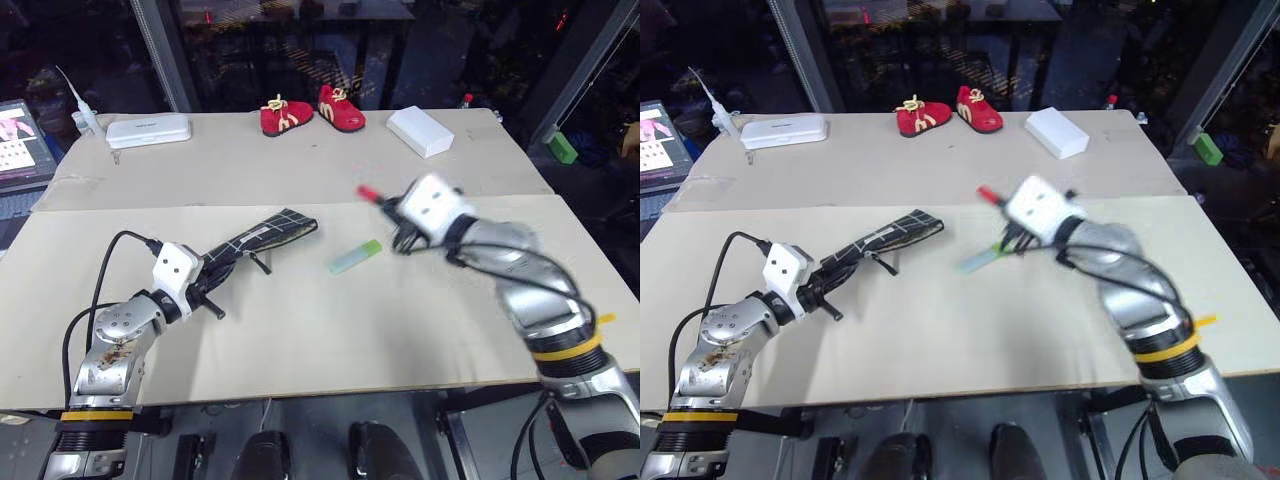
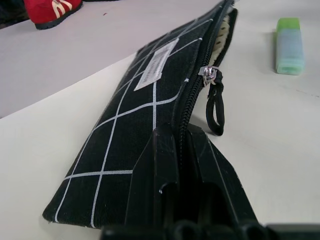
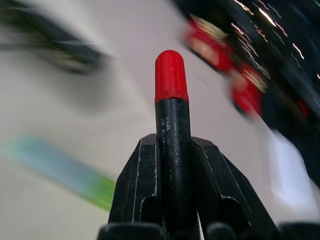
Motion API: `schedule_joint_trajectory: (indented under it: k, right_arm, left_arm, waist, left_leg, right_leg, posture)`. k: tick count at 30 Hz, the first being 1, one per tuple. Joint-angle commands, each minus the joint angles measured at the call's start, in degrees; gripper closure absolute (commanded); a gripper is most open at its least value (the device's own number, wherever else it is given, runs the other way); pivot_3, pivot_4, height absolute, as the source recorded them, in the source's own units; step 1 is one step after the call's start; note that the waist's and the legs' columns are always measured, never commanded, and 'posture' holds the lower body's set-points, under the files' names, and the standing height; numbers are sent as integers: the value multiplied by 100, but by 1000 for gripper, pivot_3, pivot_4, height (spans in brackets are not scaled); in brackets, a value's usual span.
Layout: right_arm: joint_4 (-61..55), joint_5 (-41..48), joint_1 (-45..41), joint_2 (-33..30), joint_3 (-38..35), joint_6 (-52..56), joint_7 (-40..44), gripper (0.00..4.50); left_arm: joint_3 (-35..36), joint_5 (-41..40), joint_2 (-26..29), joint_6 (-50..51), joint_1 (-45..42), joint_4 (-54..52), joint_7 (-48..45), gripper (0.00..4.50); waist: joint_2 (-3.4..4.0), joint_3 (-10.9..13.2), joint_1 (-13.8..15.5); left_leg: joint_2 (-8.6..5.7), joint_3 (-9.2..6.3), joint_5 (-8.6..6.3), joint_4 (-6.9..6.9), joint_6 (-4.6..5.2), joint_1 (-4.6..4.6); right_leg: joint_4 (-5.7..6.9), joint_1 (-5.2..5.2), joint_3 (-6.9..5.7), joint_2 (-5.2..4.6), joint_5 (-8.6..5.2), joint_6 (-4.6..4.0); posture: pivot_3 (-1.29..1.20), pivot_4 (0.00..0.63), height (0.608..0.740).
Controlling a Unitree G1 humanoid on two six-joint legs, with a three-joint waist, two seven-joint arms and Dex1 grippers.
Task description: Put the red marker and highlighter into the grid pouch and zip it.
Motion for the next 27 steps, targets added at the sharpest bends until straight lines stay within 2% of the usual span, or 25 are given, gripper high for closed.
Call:
schedule_joint_trajectory:
  k: [1,10,21,27]
  right_arm:
    - [374,-709,-261,42,260,-1040,-66,4006]
    - [1148,-1305,-537,367,326,-1977,-65,4006]
    - [1614,-1729,-671,626,328,-2340,-37,4006]
    - [2039,-2213,-1036,965,698,-2929,-141,4006]
  left_arm:
    - [-33,-112,6,46,-27,-326,-97,4500]
    - [-137,-146,-10,226,-86,-514,-243,4500]
    - [-270,-237,-26,538,-128,-866,-323,4500]
    - [-417,-250,-44,573,-164,-854,-443,4500]
  waist:
    - [0,0,30]
    - [0,0,57]
    - [0,0,38]
    - [0,0,27]
  left_leg:
    - [-1,3,1,3,1,-3]
    - [1,6,2,5,3,-2]
    - [0,9,2,5,2,1]
    - [-1,10,3,6,1,4]
  right_leg:
    - [-4,0,4,-3,4,5]
    - [-2,0,-2,7,3,2]
    - [1,2,2,5,4,1]
    - [6,1,3,5,4,1]
  posture:
    - [0,150,740]
    - [0,150,740]
    - [0,150,740]
    - [0,150,740]
